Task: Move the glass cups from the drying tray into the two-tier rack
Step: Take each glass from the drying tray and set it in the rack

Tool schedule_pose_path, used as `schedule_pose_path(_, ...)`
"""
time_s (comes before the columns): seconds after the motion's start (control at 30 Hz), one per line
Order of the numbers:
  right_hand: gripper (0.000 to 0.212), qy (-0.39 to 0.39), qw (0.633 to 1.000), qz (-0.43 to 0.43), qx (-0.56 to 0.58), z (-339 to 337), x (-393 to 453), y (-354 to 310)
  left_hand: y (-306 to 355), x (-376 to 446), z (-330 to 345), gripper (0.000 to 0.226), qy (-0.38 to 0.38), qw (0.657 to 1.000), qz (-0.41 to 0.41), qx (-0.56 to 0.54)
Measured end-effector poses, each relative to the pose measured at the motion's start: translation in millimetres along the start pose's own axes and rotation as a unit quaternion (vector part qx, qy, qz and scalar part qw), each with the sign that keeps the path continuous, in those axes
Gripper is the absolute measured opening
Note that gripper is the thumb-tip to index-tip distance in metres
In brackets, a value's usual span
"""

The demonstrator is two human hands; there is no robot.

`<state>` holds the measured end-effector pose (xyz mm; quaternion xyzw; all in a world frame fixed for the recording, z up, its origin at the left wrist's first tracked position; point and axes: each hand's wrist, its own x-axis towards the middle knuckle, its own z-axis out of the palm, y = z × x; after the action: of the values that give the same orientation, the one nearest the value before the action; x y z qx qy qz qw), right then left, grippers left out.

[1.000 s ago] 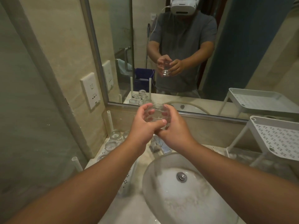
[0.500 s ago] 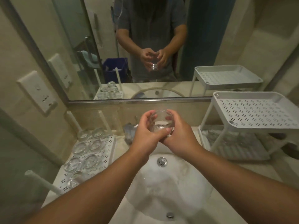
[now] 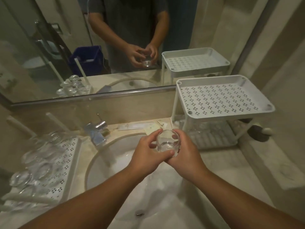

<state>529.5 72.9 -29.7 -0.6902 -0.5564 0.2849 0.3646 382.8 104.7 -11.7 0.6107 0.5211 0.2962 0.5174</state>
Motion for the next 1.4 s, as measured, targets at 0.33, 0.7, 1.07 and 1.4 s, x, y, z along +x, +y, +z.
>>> schedule_pose_path(0.33,0.081,-0.018,1.000,0.017,-0.007,-52.2,7.9,78.3,-1.0,8.1,83.2,0.055,-0.003,0.996,-0.087,-0.014)
schedule_pose_path(0.7,0.091,-0.048,0.997,0.054,-0.024,-73.8,44.3,137.3,1.7,26.5,153.6,0.077,-0.024,0.979,-0.186,-0.085)
schedule_pose_path(1.07,0.085,-0.083,0.993,0.070,-0.054,-64.2,94.5,153.9,10.5,54.2,169.7,0.099,-0.032,0.970,-0.220,-0.102)
schedule_pose_path(1.4,0.082,-0.103,0.981,0.072,-0.148,-48.8,123.3,163.7,1.2,83.9,174.9,0.088,-0.036,0.961,-0.248,-0.118)
